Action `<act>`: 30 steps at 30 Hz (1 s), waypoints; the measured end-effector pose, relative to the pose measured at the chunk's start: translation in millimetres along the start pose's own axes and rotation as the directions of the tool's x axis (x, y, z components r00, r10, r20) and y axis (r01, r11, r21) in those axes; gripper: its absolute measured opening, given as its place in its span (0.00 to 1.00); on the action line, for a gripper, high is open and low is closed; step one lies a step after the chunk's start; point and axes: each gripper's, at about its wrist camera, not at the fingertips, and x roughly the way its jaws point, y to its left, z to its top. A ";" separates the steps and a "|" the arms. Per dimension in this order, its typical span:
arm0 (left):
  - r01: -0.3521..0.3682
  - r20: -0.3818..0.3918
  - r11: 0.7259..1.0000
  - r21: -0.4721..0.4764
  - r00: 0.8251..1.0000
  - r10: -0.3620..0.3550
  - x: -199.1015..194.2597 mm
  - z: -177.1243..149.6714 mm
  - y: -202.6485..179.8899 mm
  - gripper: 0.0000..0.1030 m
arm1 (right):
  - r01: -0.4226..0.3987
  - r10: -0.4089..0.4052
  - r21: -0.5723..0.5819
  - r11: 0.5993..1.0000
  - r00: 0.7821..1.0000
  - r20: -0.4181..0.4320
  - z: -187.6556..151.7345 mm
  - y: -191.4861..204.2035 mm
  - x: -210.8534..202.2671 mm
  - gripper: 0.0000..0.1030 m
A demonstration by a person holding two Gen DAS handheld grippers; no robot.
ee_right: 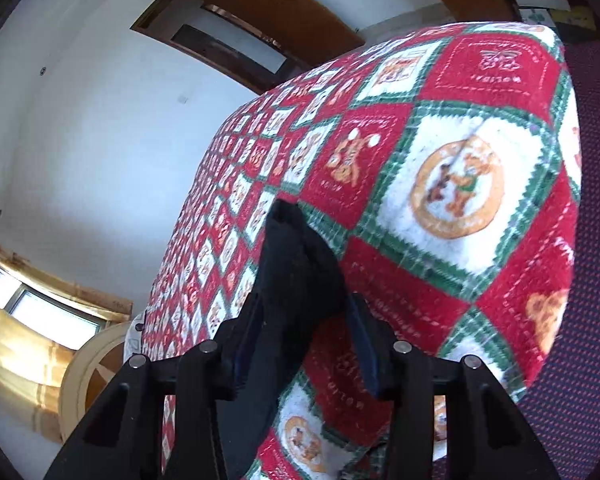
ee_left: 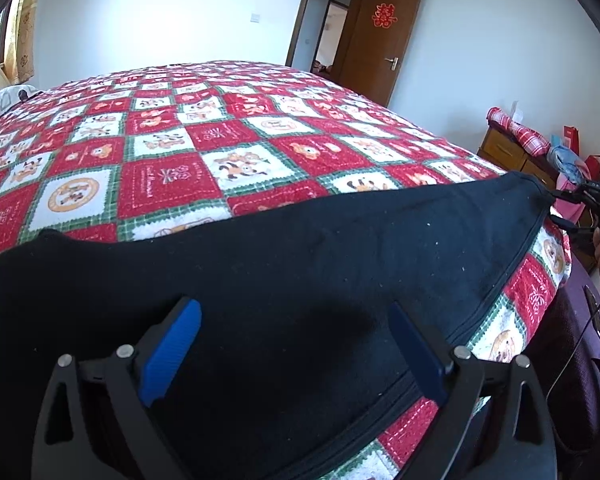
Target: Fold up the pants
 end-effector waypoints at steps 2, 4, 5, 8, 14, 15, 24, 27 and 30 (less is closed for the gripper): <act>-0.005 0.001 1.000 0.006 1.000 0.005 0.3 -0.6 -1.2 0.96 | 0.018 -0.018 -0.023 1.000 1.000 0.003 -2.7 2.5 7.3 0.45; -0.017 0.001 1.000 0.018 1.000 0.017 1.0 -1.6 -3.7 0.96 | 0.002 0.000 -0.044 0.999 0.999 0.044 -2.8 3.3 11.0 0.45; -0.025 -0.003 0.999 0.026 1.000 0.025 1.3 -1.7 -4.9 0.96 | -0.009 0.013 -0.058 0.998 0.997 0.072 -2.0 2.2 12.4 0.45; -0.038 -0.009 0.998 0.042 0.999 0.038 2.0 -2.3 -6.6 0.96 | -0.054 0.055 -0.015 0.998 0.991 0.119 -1.0 -10.8 11.2 0.42; -0.048 -0.010 0.998 0.051 0.999 0.049 3.0 -3.7 -9.2 0.98 | -0.024 0.026 -0.023 0.999 0.995 0.098 -21.0 7.7 19.0 0.42; -0.051 -0.012 0.997 0.058 0.999 0.052 3.1 -4.1 -10.3 0.98 | -0.021 0.025 -0.043 0.999 0.994 0.102 -20.9 10.2 24.6 0.42; -0.052 -0.008 0.996 0.070 0.999 0.052 3.6 -5.8 -11.6 1.00 | -0.076 0.079 -0.027 0.997 0.987 0.137 -2.5 -8.1 23.2 0.12; -0.054 -0.006 0.996 0.074 0.998 0.055 3.6 -6.4 -12.2 1.00 | -0.091 0.107 -0.106 0.990 0.983 0.152 -8.0 5.3 13.2 0.12; -0.049 -0.008 0.997 0.065 0.999 0.049 3.3 -6.4 -11.8 1.00 | -0.111 0.147 -0.220 0.969 0.976 0.159 -14.9 30.5 5.1 0.12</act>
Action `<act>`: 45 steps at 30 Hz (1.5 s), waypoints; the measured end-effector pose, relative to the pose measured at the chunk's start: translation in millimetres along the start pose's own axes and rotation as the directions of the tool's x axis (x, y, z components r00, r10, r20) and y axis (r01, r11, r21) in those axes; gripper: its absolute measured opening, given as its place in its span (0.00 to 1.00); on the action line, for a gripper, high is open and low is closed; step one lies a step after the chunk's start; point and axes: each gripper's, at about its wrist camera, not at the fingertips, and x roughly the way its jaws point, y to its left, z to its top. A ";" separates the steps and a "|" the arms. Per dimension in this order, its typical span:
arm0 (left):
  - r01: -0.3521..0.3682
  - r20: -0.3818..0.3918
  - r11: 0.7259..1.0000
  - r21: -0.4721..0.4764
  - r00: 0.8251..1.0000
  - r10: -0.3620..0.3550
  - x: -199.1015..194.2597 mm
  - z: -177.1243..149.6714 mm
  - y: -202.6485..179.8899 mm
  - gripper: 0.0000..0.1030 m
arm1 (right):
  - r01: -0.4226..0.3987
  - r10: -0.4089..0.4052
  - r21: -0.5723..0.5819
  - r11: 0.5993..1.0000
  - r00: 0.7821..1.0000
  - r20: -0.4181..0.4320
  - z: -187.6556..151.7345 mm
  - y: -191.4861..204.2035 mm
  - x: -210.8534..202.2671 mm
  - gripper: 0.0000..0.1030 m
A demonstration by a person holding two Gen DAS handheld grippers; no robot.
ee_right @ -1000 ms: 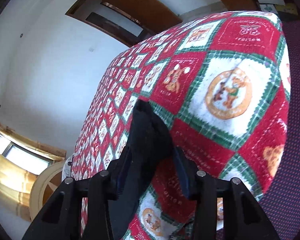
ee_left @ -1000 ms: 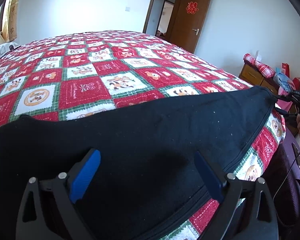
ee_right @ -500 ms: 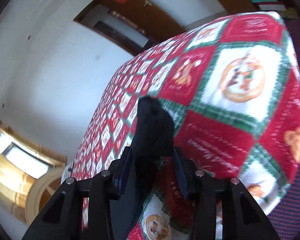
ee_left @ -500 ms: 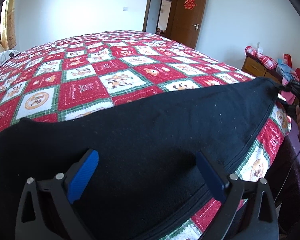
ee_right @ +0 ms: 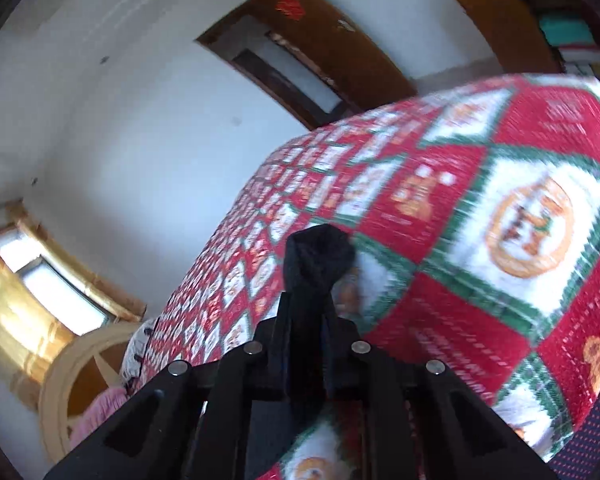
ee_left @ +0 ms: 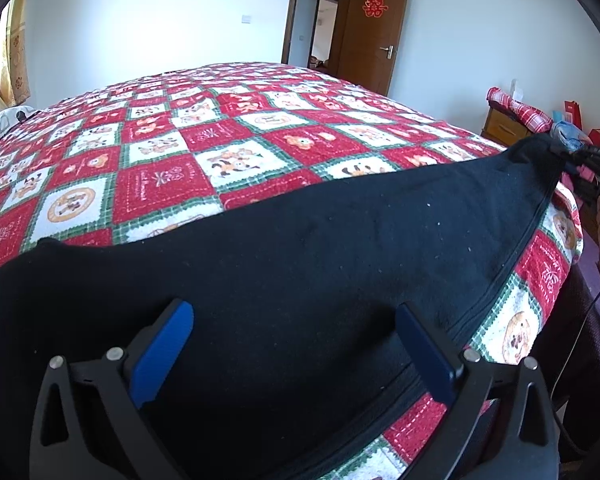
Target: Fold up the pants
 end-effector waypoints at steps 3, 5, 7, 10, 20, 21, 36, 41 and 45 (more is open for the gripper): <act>0.018 -0.001 0.999 -0.026 1.000 -0.018 -1.7 1.3 2.5 1.00 | -0.024 0.027 -0.147 0.989 1.000 0.016 -7.7 36.5 -4.7 0.12; 0.040 -0.001 0.998 -0.057 0.999 -0.040 -4.8 2.1 5.8 1.00 | -0.043 0.048 -0.252 0.967 0.999 0.016 -16.2 63.0 -7.3 0.12; 0.073 0.004 0.992 -0.098 0.997 -0.073 -10.4 1.6 11.6 1.00 | -0.069 0.073 -0.352 0.933 0.997 -0.001 -27.8 90.3 -8.2 0.12; 0.095 0.012 0.985 -0.144 0.995 -0.094 -17.4 0.6 20.7 1.00 | -0.120 0.109 -0.473 0.873 0.993 -0.049 -56.3 128.6 -5.0 0.12; 0.059 0.072 0.973 -0.224 0.996 -0.044 -48.6 -9.0 54.3 1.00 | -0.316 0.155 -0.614 0.723 0.941 -0.302 -167.7 215.8 46.0 0.11; 0.056 0.076 0.972 -0.226 0.996 -0.040 -49.9 -10.0 56.0 1.00 | -0.327 0.145 -0.618 0.715 0.934 -0.326 -178.2 219.2 53.7 0.11; 0.044 0.124 0.967 -0.253 0.992 -0.013 -57.8 -15.7 65.6 1.00 | -0.320 -0.034 -0.764 0.560 0.913 -0.407 -281.7 240.4 105.2 0.11; 0.051 0.134 0.957 -0.287 0.991 -0.012 -59.7 -15.5 74.2 1.00 | -0.358 -0.098 -0.778 0.516 0.878 -0.469 -302.8 237.9 120.0 0.15; 0.109 0.109 0.950 -0.292 0.991 -0.080 -52.3 -13.4 69.0 1.00 | -0.356 -0.128 -0.823 0.444 0.883 -0.451 -316.8 236.5 116.6 0.16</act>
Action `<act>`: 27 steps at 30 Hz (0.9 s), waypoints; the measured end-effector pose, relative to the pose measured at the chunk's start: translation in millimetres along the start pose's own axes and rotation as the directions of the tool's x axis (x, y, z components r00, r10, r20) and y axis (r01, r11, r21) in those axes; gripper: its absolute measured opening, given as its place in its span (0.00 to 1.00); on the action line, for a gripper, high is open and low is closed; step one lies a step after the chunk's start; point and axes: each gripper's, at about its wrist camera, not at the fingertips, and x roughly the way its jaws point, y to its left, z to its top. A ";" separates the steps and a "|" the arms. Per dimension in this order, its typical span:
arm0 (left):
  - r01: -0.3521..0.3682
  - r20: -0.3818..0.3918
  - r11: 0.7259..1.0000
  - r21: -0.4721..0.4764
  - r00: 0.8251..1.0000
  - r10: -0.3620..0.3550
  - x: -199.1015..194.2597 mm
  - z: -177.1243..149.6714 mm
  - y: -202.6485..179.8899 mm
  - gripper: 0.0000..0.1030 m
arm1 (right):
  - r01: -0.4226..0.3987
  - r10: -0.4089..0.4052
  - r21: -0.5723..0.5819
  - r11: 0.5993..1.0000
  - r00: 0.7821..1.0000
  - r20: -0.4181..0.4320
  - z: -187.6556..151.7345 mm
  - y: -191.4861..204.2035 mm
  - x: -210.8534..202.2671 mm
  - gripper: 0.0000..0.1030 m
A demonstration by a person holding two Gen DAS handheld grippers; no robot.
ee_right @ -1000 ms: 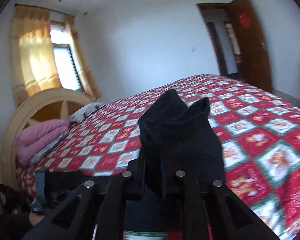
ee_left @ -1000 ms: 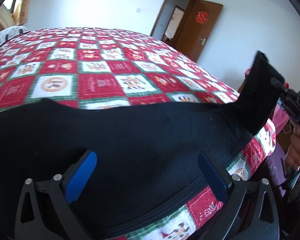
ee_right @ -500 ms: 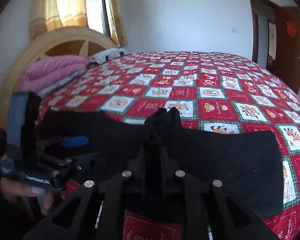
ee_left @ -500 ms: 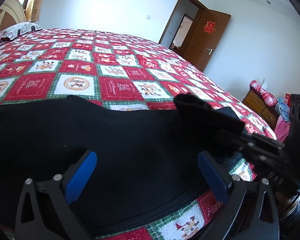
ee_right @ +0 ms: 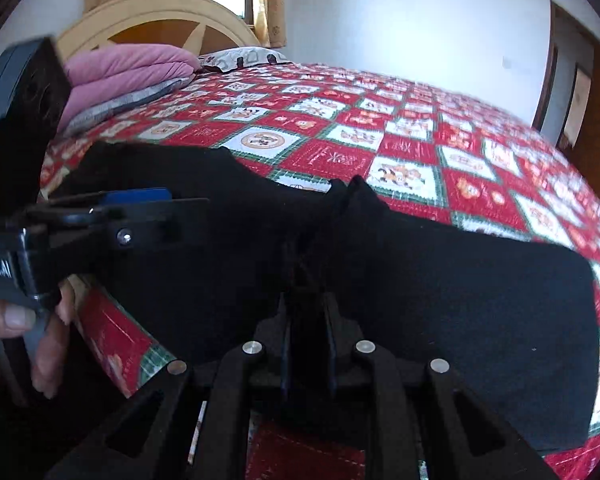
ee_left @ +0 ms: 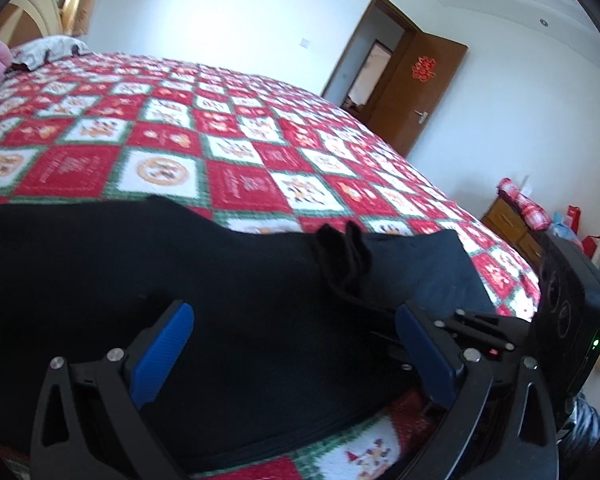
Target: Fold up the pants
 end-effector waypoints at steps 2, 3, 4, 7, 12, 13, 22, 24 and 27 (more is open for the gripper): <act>0.027 -0.008 1.000 0.012 1.000 -0.027 1.9 -0.2 -6.0 1.00 | -0.010 0.010 -0.004 1.000 1.000 -0.011 1.4 1.0 0.2 0.19; 0.038 -0.012 0.999 0.021 0.999 -0.037 3.4 0.7 -9.3 1.00 | -0.025 0.024 -0.012 1.000 0.999 -0.023 2.0 0.8 -1.1 0.22; 0.045 -0.020 0.999 0.024 0.999 -0.044 5.4 1.7 -11.5 1.00 | -0.051 0.050 -0.018 0.999 0.998 -0.038 2.3 -0.2 -4.2 0.33; 0.059 -0.055 0.998 0.014 0.997 -0.058 13.4 5.2 -15.8 0.99 | -0.112 0.110 -0.054 0.992 0.993 -0.036 -2.0 -7.3 -24.0 0.56; 0.050 -0.096 0.998 0.048 0.994 -0.045 27.5 9.7 -30.9 0.88 | -0.148 0.148 -0.036 0.988 0.989 -0.005 0.1 -46.1 -57.9 0.56; 0.040 -0.111 0.997 0.066 0.993 -0.032 32.5 10.9 -36.1 0.84 | -0.132 0.132 -0.006 0.991 0.991 0.002 1.6 -59.5 -64.0 0.56; -0.099 -0.142 0.979 0.177 0.982 0.125 62.7 18.0 -50.7 0.39 | 0.039 -0.072 0.641 0.767 0.997 0.026 -29.1 -219.7 -81.2 0.56; -0.127 -0.150 0.975 0.182 0.976 0.155 60.0 16.8 -47.8 0.36 | 0.049 -0.081 0.672 0.739 0.997 0.017 -38.4 -230.3 -75.7 0.56; -0.149 -0.158 0.971 0.188 0.971 0.180 56.6 14.4 -49.2 0.36 | 0.015 -0.044 0.638 0.770 0.999 0.030 -33.7 -217.4 -65.2 0.56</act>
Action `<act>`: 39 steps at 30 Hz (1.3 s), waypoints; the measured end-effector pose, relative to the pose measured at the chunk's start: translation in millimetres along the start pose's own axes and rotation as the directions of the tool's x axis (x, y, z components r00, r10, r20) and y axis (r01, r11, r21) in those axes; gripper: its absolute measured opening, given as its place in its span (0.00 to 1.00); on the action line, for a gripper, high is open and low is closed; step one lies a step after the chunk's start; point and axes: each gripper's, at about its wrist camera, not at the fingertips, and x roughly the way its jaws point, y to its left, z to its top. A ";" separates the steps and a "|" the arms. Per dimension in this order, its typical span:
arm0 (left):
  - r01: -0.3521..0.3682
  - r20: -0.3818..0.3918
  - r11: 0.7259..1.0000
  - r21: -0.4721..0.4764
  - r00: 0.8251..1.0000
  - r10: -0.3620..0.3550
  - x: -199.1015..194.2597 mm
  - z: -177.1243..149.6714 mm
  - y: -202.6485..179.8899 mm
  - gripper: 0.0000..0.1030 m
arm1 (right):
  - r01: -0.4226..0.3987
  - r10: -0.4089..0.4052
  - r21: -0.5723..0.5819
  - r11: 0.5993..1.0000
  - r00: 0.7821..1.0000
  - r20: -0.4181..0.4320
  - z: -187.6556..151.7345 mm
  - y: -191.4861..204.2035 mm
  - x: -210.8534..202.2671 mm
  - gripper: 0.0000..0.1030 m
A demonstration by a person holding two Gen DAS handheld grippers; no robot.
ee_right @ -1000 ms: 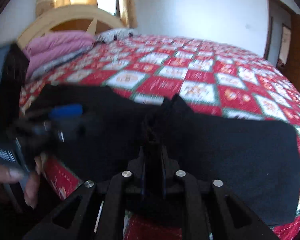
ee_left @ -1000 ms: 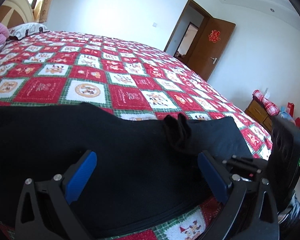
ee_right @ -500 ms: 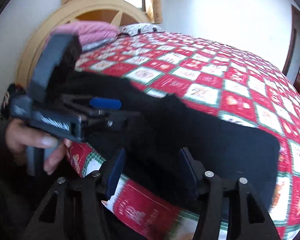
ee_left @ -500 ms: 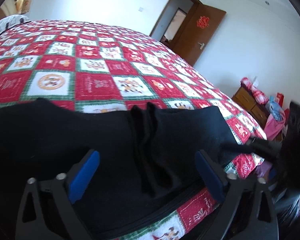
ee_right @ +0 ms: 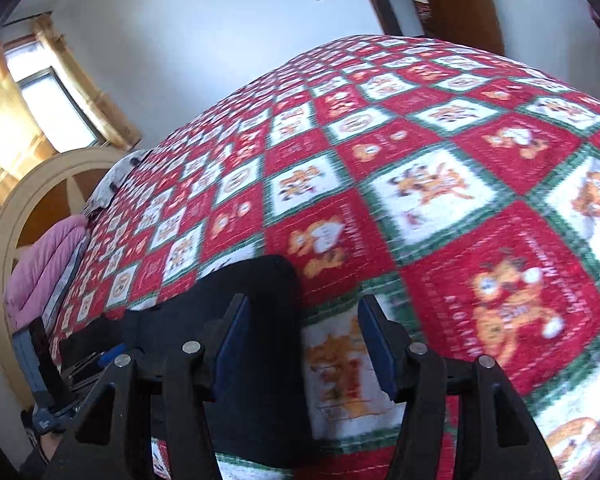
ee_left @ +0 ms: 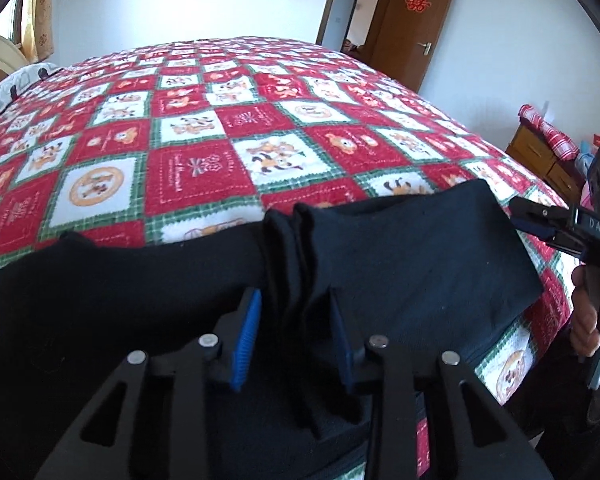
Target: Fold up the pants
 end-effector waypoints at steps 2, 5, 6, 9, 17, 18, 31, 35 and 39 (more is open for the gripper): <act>-0.014 -0.002 1.000 0.004 1.000 0.014 -2.2 -4.4 -0.9 0.36 | -0.037 0.036 -0.060 0.998 0.999 -0.023 -6.4 15.9 10.2 0.56; -0.012 0.002 1.000 -0.006 1.000 0.012 -3.8 -7.1 0.3 0.38 | 0.076 -0.087 -0.224 0.972 0.995 -0.040 -19.9 42.5 27.7 0.56; -0.011 0.001 1.000 -0.009 1.000 0.011 -3.9 -6.9 0.7 0.39 | 0.153 -0.163 -0.261 0.953 0.986 -0.016 -21.4 46.4 29.2 0.56; -0.008 0.003 1.000 -0.026 1.000 0.008 -4.4 -6.7 1.3 0.39 | 0.205 -0.191 -0.223 0.953 0.978 0.085 -17.5 45.0 10.5 0.56; -0.016 0.020 1.000 -0.010 1.000 0.016 -3.7 -9.0 0.5 0.41 | -0.010 0.037 -0.257 0.966 0.994 0.100 -22.6 65.6 6.9 0.56; -0.014 0.020 1.000 -0.011 1.000 0.014 -3.9 -9.1 0.7 0.41 | 0.007 0.011 -0.267 0.964 0.998 0.066 -25.6 68.4 16.1 0.56; -0.019 0.027 1.000 0.025 0.999 0.019 -21.4 -13.9 -2.6 0.74 | 0.106 -0.078 -0.421 0.901 0.994 0.082 -48.5 80.5 31.2 0.62; -0.019 0.050 1.000 0.012 0.999 0.018 -38.2 -15.5 10.4 0.79 | 0.160 -0.079 -0.447 0.880 0.978 0.193 -52.2 93.4 12.0 0.62; -0.069 0.079 0.998 0.012 0.995 0.068 -60.3 -17.7 33.8 0.79 | 0.168 -0.036 -0.495 0.853 0.964 0.265 -61.4 113.4 -4.6 0.62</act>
